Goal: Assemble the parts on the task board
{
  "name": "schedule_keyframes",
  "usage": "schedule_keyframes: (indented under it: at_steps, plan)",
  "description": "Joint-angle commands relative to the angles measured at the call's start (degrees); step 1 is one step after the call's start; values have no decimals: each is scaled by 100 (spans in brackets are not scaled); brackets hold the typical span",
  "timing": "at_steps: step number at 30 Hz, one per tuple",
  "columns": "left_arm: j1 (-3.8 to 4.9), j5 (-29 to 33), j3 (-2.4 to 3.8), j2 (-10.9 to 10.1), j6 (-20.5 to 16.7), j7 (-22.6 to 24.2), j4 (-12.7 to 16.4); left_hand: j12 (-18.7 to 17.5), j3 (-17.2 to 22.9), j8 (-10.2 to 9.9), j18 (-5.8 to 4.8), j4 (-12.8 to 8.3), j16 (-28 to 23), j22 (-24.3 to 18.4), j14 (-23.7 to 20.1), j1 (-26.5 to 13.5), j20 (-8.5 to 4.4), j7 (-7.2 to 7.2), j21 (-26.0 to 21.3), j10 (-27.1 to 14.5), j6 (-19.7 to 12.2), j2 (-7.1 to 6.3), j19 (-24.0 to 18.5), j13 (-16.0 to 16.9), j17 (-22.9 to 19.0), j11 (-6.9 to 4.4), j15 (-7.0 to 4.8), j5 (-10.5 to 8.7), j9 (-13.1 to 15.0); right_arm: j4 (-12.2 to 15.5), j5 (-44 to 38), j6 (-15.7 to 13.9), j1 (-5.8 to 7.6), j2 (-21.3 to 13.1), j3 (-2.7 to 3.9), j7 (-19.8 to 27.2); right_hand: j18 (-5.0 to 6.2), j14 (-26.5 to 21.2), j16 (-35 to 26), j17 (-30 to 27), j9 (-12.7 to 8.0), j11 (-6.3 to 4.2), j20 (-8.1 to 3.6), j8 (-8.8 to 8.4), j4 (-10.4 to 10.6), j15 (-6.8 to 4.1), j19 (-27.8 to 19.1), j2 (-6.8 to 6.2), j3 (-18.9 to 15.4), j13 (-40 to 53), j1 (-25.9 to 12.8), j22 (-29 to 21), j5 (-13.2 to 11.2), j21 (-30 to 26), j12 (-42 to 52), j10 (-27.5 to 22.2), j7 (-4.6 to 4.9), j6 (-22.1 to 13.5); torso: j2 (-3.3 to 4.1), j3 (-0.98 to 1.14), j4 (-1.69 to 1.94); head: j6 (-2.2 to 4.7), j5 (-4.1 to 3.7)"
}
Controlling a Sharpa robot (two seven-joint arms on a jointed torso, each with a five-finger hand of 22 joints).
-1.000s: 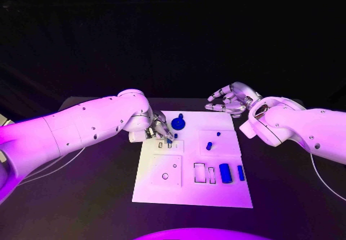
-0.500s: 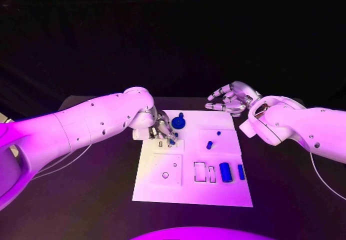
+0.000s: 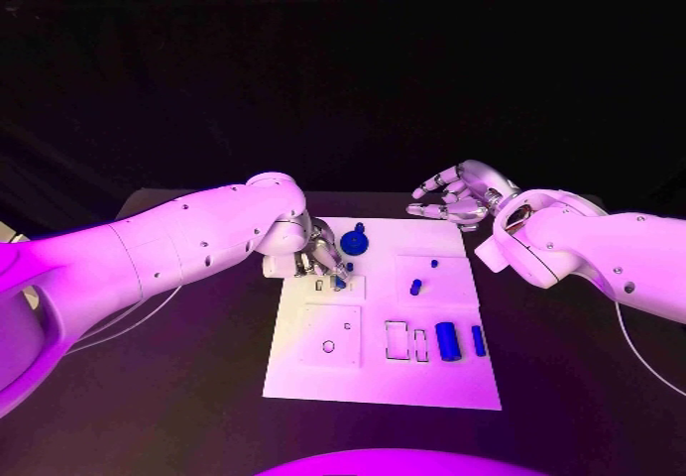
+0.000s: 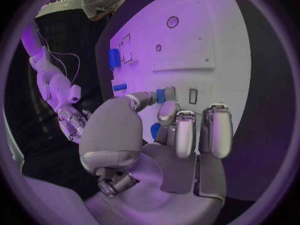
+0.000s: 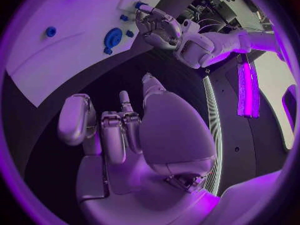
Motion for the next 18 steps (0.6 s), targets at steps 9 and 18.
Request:
schedule_keyframes:
  at_steps: [9, 18]
  plan:
    - [17, -84, -3, -24, 195, -24, 1, 25, 1283, 34, -21, -1322, 37, 235, 596, 35, 26, -4, -4, 43, 57, -28, 8, 13, 1510, 3, 31, 45, 12, 2, -19, 67, -5, -1, -1, 28, 61, 558, -37, 1345, 4, 21, -19, 29, 10, 33, -32, 38, 14, 1300, -26, -7, 35, -12, -9, 395, -21, -4, 4, 2, 2, -14, -6]
    - [17, -148, -3, -47, 242, -26, 3, 21, 1291, 33, -20, -1335, 37, 235, 596, 37, 25, -6, -4, 42, 63, -39, 8, 6, 1510, 1, 30, 52, 15, 5, -19, 65, -6, -5, -1, 29, 61, 558, -37, 1345, 4, 21, -19, 29, 10, 33, -32, 38, 14, 1300, -26, -7, 35, -12, -9, 395, -21, -4, 1, 1, -1, -10, 3]
